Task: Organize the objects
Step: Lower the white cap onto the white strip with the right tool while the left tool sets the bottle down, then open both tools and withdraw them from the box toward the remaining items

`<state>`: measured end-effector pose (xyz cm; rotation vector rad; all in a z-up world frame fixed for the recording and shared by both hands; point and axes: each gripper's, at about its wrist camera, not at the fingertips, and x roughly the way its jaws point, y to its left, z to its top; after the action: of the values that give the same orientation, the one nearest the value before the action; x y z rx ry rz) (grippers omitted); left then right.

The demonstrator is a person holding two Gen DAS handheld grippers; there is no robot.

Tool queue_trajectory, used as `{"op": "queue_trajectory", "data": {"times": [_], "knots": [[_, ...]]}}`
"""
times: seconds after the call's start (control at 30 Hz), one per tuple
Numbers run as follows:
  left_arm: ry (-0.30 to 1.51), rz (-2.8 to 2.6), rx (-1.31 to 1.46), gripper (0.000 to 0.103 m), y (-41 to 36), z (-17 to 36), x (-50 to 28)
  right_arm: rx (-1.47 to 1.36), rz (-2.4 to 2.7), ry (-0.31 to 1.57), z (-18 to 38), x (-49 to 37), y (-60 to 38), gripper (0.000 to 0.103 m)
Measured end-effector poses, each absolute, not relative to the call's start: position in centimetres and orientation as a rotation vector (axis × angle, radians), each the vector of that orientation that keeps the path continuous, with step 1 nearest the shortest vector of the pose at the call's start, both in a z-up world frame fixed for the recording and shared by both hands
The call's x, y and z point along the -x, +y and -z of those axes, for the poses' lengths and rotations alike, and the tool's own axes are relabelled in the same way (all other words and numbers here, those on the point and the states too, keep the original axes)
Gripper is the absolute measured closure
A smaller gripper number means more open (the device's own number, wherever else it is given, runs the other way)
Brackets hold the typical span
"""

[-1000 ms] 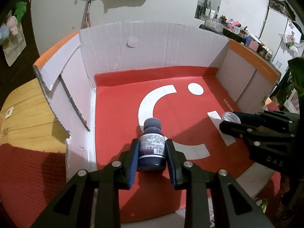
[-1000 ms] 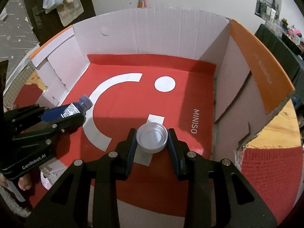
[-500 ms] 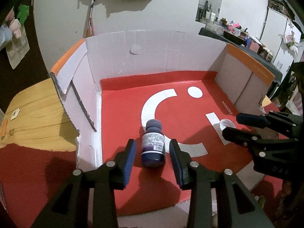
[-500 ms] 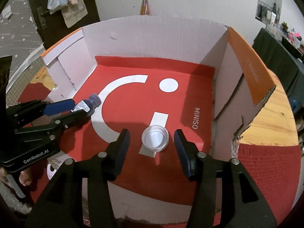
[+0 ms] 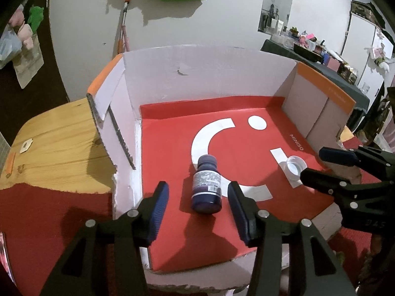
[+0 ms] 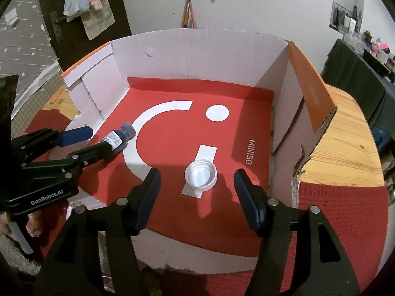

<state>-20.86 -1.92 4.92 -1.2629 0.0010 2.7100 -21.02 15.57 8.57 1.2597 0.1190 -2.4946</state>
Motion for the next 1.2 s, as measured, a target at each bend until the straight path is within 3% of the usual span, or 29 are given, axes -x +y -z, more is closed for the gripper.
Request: {"op": "queue_trajectory", "data": {"times": [0.1, 0.53, 0.77, 1.2], "knots": [[-0.003, -2.724, 1.250, 0.038, -2.0, -5.1, 20.6, -1.252, 2.498, 0.112, -8.7, 20.8, 15.6, 0.035], [-0.007, -2.776, 1.183, 0.015, -2.4, -6.2, 19.2, -1.200, 2.519, 0.106, -9.8, 19.3, 15.8, 0.019], [-0.008, -2.803, 1.140, 0.003, -2.5, -6.9, 18.4, -1.175, 2.525, 0.108, -10.3, 18.4, 15.7, 0.018], [0.016, -2.837, 1.118, 0.000, -2.5, -7.3, 17.2, -1.123, 2.559, 0.110, -11.0, 16.7, 16.0, 0.017]]}}
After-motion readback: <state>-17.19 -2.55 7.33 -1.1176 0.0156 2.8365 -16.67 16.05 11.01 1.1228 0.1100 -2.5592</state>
